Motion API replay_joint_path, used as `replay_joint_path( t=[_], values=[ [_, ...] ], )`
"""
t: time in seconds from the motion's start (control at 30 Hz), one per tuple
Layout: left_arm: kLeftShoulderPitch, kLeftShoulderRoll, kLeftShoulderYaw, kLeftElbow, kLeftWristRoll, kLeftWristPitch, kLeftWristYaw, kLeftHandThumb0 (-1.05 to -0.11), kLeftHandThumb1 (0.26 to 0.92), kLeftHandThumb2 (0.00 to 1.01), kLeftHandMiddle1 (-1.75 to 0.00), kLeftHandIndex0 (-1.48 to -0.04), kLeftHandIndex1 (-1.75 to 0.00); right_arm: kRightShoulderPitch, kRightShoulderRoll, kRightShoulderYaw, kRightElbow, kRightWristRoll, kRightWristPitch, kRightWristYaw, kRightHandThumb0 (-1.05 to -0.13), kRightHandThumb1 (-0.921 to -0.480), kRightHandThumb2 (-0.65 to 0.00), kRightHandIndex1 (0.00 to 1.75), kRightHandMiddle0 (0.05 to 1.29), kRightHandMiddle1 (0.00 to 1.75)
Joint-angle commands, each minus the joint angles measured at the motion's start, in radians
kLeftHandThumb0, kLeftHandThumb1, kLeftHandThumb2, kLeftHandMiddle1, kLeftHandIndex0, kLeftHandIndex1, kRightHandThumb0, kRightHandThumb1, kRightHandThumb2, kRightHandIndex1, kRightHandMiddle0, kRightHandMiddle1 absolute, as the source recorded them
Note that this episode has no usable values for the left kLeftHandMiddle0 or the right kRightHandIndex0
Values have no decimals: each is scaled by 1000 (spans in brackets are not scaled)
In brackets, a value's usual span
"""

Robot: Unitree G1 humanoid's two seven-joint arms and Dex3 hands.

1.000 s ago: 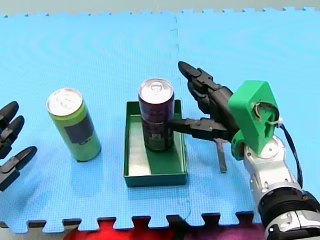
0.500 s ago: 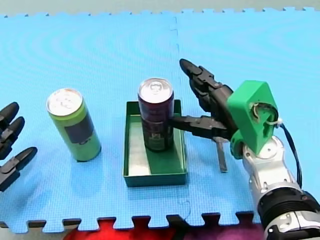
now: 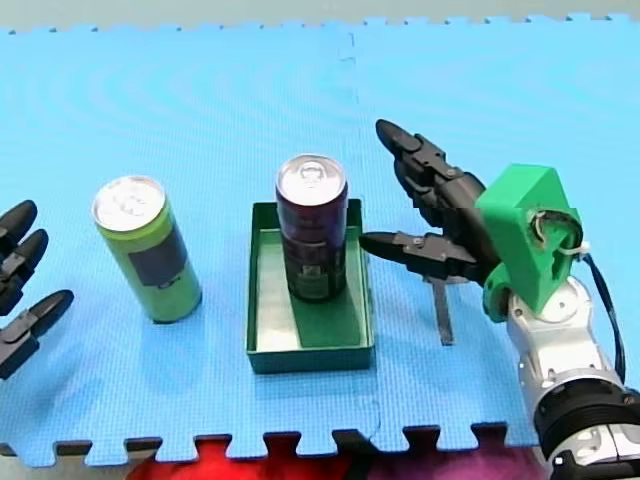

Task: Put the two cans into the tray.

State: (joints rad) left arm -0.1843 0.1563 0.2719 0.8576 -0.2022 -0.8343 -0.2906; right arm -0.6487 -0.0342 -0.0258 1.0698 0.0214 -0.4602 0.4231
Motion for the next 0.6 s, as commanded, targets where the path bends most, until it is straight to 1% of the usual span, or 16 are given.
replay_joint_path(
  t=[0.0, 0.2, 0.3, 0.43, 0.57],
  values=[
    [-3, 7, 1, 0, -3, -3, -1, -1048, 921, 88, -1, -512, 0, 2, -8, -7, 5, 8, -9, 6, -1044, -847, 0, 23, 168, 4],
    [0, 9, 2, -5, -3, -3, -1, -1048, 921, 87, -1, -513, 0, 4, -15, -19, 10, 24, -12, 35, -1034, -836, 0, 20, 174, 4],
    [1, 10, 3, -5, -3, -3, -1, -1048, 921, 86, -1, -512, 0, 5, -16, -22, 11, 26, -13, 44, -1025, -829, 0, 17, 175, 3],
    [-1, 10, 3, -1, -4, -4, -3, -1048, 921, 85, -1, -511, 0, 7, -18, -25, 13, 27, -15, 51, -1011, -822, 0, 13, 177, 3],
    [-3, 11, 4, 1, -5, -5, -4, -1048, 921, 85, -1, -508, 0, 9, -24, -29, 16, 31, -16, 64, -991, -813, 0, 8, 180, 3]
  ],
)
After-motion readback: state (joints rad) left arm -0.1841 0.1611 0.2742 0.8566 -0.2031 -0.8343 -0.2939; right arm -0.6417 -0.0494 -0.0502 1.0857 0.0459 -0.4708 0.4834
